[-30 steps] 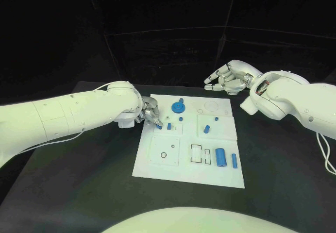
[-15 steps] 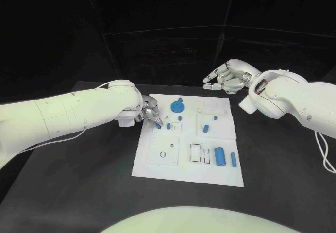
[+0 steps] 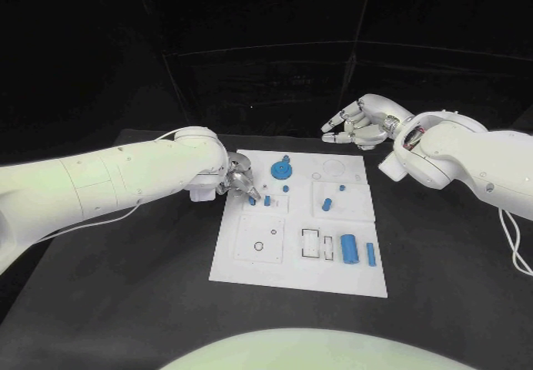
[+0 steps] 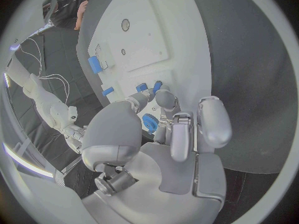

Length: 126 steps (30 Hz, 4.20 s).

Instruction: Assemble the parts on the task board

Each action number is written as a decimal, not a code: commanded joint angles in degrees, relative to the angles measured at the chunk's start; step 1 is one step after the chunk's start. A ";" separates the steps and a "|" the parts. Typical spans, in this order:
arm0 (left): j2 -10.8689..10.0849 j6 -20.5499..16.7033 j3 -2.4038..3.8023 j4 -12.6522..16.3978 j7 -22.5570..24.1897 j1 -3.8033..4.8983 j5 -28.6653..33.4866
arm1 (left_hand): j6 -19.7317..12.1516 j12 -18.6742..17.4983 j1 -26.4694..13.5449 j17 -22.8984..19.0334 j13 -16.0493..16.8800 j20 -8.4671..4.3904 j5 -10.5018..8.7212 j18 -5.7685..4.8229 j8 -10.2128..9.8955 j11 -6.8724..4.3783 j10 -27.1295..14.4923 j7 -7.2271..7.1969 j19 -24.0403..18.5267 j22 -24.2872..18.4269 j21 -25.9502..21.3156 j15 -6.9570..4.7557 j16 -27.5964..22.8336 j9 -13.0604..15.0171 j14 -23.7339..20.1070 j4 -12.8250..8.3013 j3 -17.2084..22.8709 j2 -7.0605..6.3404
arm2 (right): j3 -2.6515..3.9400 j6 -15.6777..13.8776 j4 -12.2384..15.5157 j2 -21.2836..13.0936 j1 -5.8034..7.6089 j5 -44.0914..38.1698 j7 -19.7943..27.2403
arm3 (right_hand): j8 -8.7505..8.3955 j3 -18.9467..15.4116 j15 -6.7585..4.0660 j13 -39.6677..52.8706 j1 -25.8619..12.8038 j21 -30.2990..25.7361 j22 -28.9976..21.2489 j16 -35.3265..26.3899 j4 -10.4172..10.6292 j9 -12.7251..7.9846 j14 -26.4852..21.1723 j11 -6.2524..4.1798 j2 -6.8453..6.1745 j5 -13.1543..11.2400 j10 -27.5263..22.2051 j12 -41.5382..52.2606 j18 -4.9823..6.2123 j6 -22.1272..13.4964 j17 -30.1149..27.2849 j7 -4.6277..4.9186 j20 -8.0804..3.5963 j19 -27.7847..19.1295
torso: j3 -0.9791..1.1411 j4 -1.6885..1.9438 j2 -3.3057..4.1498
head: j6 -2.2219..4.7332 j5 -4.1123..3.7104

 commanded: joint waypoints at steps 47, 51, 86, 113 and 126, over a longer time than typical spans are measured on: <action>-3.83 -20.67 -0.12 2.90 23.68 -0.33 10.51 | -12.49 -16.36 14.26 -32.81 -16.82 5.91 -10.99 4.59 -9.21 7.78 -23.47 8.21 -16.35 -34.88 -33.74 6.30 -31.48 -8.64 -15.07 5.23 -27.10 3.78 | 0.02 -0.01 -0.76 0.24 0.08 -0.04 0.84 | 0.35 0.32 -0.38 -1.81 0.51 -2.18 -2.85 -2.17 -0.63 -0.16 1.48 0.05 0.60 0.38 -1.52 -2.07 1.24 -0.11 -2.49 0.04 -0.12 -2.21 | -0.12 0.06 0.03 | 1.30 -1.29; -2.52 -22.99 -0.14 2.20 27.78 -0.79 8.03 | -10.95 -20.19 20.26 -36.68 -20.46 6.45 -11.18 4.54 -12.21 8.51 -25.52 8.56 -16.41 -36.22 -35.66 6.55 -33.86 -12.22 -17.46 1.07 -24.11 4.29 | 0.02 -0.16 -0.90 0.42 0.07 -0.04 1.04 | 0.44 0.41 -0.39 -3.48 0.67 -3.04 -4.03 -3.21 -0.75 -0.18 1.14 0.05 0.65 0.40 -2.58 -3.90 1.48 -0.08 -3.61 0.04 -0.12 -3.02 | -0.11 -0.03 0.07 | 1.67 -1.66; 8.01 -21.53 -0.10 -7.04 28.52 -3.32 -21.90 | 2.86 -35.21 17.14 -13.77 -35.40 4.71 -11.13 2.83 -28.02 7.46 -18.25 7.15 -0.64 -23.29 -21.41 5.19 -12.70 -26.89 1.03 -7.02 -13.91 0.48 | 0.00 -0.33 -1.11 1.34 0.04 -0.53 1.47 | 0.62 0.68 -0.47 -6.44 1.06 -4.25 -5.52 -4.80 -0.95 -0.21 0.77 -0.02 0.80 0.46 -4.04 -7.04 1.76 0.01 -5.17 -0.01 -0.18 -3.90 | 0.01 -0.06 0.12 | 2.25 -2.73; 9.64 -17.89 -0.08 -8.91 26.79 -3.68 -22.78 | 5.27 -36.62 16.75 -14.40 -35.36 4.42 -11.12 2.59 -28.64 7.07 -15.61 6.87 -0.22 -21.53 -20.07 4.89 -12.47 -27.67 1.10 -8.07 -10.93 1.28 | 0.00 -0.16 -1.19 1.67 0.04 -0.54 1.52 | 0.62 0.68 -0.47 -6.44 1.06 -4.25 -5.52 -4.80 -0.95 -0.21 0.77 -0.02 0.80 0.46 -4.04 -7.04 1.76 0.01 -5.17 -0.01 -0.18 -3.90 | 0.02 -0.04 0.08 | 1.91 -2.76; 10.16 -16.86 -0.07 -9.13 27.13 -3.95 -22.78 | 6.33 -37.43 16.20 -14.70 -35.36 4.27 -11.17 2.47 -28.92 6.90 -14.21 6.80 -0.13 -20.64 -19.43 4.75 -12.37 -27.99 1.08 -8.49 -9.65 1.31 | 0.00 -0.09 -1.23 1.78 0.04 -0.54 1.55 | 0.66 0.73 -0.48 -6.42 1.03 -4.28 -5.51 -4.83 -0.91 -0.21 0.82 -0.03 0.89 0.47 -3.88 -6.97 1.75 0.03 -5.14 -0.01 -0.19 -3.84 | 0.01 -0.04 0.10 | 1.77 -2.78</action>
